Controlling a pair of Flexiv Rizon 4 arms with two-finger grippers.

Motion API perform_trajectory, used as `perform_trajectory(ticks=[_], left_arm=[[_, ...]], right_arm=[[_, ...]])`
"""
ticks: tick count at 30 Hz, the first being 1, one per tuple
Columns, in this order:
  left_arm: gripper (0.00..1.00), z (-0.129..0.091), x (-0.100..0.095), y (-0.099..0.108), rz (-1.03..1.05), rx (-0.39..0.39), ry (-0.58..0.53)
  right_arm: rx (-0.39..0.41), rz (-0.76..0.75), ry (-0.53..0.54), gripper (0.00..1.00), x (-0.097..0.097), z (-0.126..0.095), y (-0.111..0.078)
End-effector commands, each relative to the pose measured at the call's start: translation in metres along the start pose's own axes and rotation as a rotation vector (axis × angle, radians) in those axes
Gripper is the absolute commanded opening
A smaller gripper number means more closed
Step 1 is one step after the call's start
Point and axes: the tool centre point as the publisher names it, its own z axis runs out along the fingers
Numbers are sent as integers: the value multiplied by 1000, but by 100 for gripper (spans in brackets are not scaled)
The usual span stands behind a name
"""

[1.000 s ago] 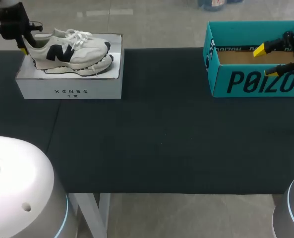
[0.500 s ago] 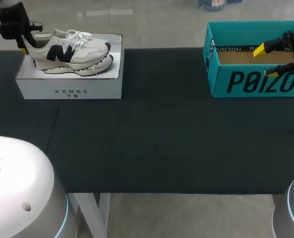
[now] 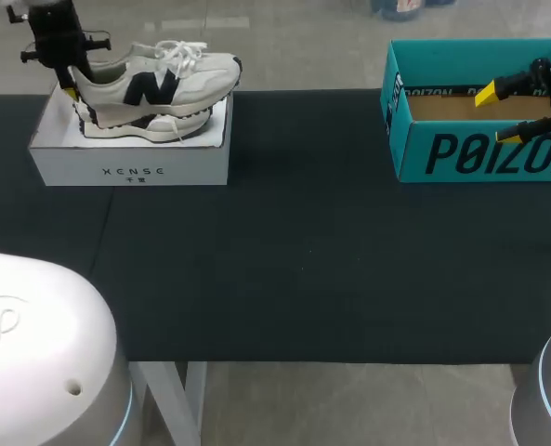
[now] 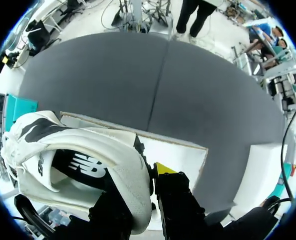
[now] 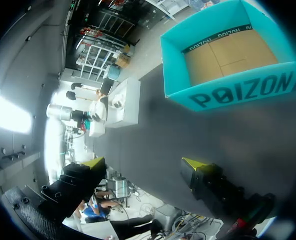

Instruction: Take the shoe out of the shoebox, open the shoe tongue, remove and reinsert the insole, then place the shoe into the shoebox

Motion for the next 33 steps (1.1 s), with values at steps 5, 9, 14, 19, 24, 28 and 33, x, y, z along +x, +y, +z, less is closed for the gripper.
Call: perform_trajectory(ticks=[5,9,14,19,24,28,33], left_arm=[[0,18,-59,-61,-25,-72,59],[0,25,-90,-84,-22,-81,47],[0,30,-129,-114,12,-86,72],[0,38,-157,-140,71,-58,23],[0,49,-178,-161,100,-30,47],[0,64,-194,-178,110,-32,93],[0,79,-213,-201,89,-45,75]], right_arm=[[0,0,-3,100,0,0,0],[0,0,-3,100,0,0,0],[0,0,-3,100,0,0,0],[0,0,-3,100,0,0,0],[0,0,-3,100,0,0,0],[0,0,-3,100,0,0,0],[0,0,-3,100,0,0,0]])
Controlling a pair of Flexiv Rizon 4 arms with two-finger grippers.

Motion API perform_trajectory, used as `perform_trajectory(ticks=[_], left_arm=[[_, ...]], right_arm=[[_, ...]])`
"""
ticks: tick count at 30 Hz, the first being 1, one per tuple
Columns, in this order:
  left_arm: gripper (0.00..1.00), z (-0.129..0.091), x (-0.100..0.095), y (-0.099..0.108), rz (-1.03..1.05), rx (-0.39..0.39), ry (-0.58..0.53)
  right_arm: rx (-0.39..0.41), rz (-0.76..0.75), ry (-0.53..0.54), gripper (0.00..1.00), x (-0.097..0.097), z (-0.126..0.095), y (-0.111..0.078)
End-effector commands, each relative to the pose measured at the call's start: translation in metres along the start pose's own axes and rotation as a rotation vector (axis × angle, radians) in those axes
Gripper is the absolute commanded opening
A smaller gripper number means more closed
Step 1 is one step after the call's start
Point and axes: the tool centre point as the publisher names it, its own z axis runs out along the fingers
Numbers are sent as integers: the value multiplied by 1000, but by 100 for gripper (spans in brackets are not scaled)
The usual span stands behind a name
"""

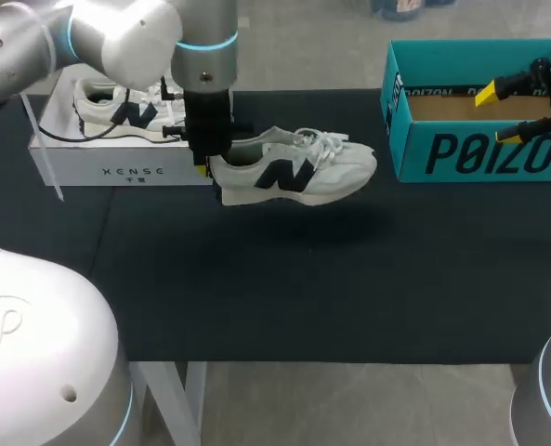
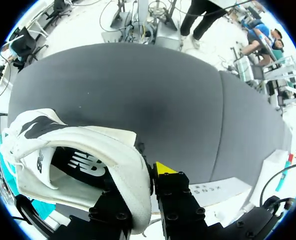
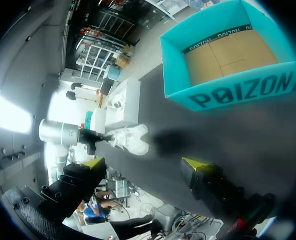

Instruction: Take the shoe out of the shoebox, open the shoe tongue, remove and reinsert the insole, then place the shoe into the shoebox

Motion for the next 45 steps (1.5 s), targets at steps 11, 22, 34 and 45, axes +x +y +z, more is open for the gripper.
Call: perform_trajectory(ticks=[11,22,34,45], left_arm=[[0,40,-27,-56,53,3,65],[0,55,-2,-77,3,-1,122],[0,85,3,-69,28,54,132],[100,52,-2,-74,51,109,-63]], right_arm=[[0,0,-3,100,0,0,0],[0,0,-3,100,0,0,0],[0,0,-3,100,0,0,0],[0,0,-3,100,0,0,0]])
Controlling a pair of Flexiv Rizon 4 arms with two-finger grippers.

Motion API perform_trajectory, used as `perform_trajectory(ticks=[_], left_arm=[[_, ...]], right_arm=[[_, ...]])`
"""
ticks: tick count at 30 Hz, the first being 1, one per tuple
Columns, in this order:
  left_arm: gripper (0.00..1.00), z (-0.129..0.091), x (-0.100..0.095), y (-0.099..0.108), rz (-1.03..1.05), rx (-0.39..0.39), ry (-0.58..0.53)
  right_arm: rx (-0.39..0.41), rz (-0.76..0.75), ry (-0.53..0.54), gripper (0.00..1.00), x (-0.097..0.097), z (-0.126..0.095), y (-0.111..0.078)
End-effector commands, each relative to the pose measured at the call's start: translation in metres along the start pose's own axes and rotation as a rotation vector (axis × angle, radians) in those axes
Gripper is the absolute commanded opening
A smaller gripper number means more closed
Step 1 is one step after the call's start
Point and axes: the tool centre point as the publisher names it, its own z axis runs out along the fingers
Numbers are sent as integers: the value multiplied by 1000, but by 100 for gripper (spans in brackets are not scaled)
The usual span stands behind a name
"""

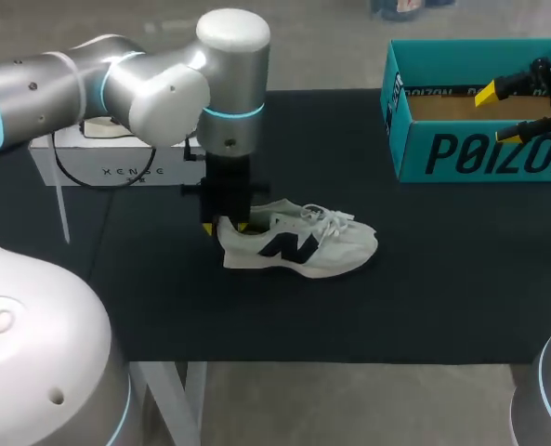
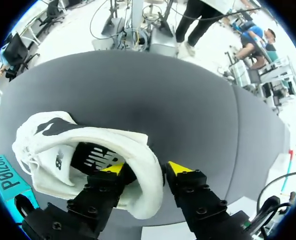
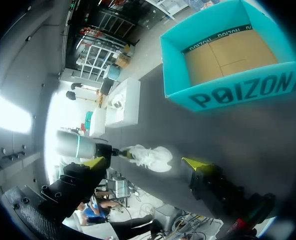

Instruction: Take the shoe out of the shoebox, open the shoe tongue, remove and reinsert the insole, then place the shoe into the shoebox

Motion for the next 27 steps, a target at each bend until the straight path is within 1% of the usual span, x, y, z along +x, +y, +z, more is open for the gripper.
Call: perform_trajectory(ticks=[1,5,7,8,23,24,25,26,27], left_arm=[[100,-20,11,-8,-21,35,-112],[100,-31,16,-9,-117,51,-161],[100,-39,21,-9,-181,67,-213],[100,-44,23,-9,-179,73,-246],[100,-44,23,-9,-179,73,-246],[100,-55,18,3,-355,141,-304],[100,-63,17,14,-541,181,-330],[100,-70,17,19,-641,193,-365],[100,-76,18,21,-736,224,-398]], right_arm=[[0,0,-3,100,0,0,0],[0,0,-3,100,0,0,0],[0,0,-3,100,0,0,0],[0,0,-3,100,0,0,0],[0,0,-3,100,0,0,0],[0,0,-3,100,0,0,0],[0,0,-3,100,0,0,0],[0,0,-3,100,0,0,0],[0,0,-3,100,0,0,0]])
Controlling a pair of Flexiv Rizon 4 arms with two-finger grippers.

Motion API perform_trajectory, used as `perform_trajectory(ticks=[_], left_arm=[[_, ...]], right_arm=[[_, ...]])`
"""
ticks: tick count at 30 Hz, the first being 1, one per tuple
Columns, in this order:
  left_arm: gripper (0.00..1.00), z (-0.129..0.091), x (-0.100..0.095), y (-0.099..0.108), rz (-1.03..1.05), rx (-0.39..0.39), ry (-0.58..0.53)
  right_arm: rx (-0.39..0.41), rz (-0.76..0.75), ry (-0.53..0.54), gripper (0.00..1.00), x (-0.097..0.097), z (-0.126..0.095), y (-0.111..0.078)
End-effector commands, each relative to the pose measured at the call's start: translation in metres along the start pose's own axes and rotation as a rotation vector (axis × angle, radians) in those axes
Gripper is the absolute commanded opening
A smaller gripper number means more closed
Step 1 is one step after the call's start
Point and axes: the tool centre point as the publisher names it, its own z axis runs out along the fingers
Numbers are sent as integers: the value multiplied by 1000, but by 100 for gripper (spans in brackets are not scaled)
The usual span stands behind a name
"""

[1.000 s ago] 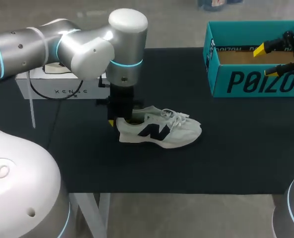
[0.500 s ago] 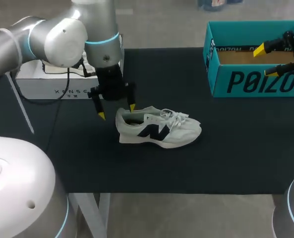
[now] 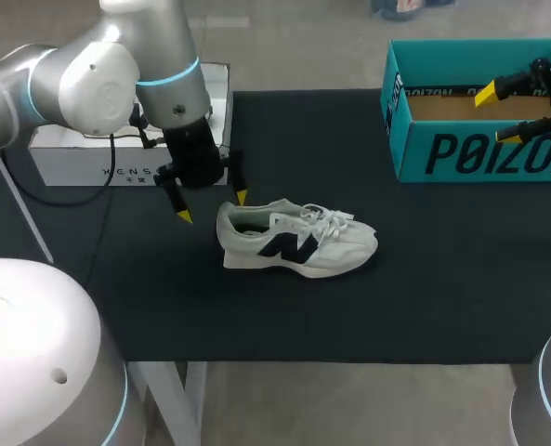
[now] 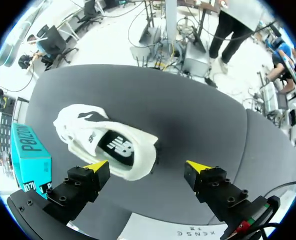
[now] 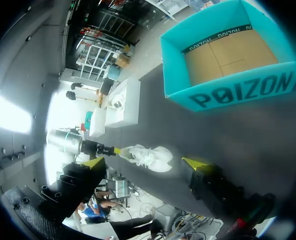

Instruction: Take the shoe out of the shoebox, open the shoe tongue, remove and reinsert the insole, then place the shoe into the shoebox

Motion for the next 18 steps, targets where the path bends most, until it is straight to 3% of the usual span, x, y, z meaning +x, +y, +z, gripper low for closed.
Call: perform_trajectory(ticks=[1,6,10,18], left_arm=[[100,-27,-11,19,-574,126,-161],[100,-37,-10,9,-854,239,-262],[100,-36,-7,-12,-912,326,-314],[100,-36,-7,-12,-912,326,-314]], right_arm=[[0,0,-3,100,0,0,0],[0,0,-3,100,0,0,0],[0,0,-3,100,0,0,0],[0,0,-3,100,0,0,0]])
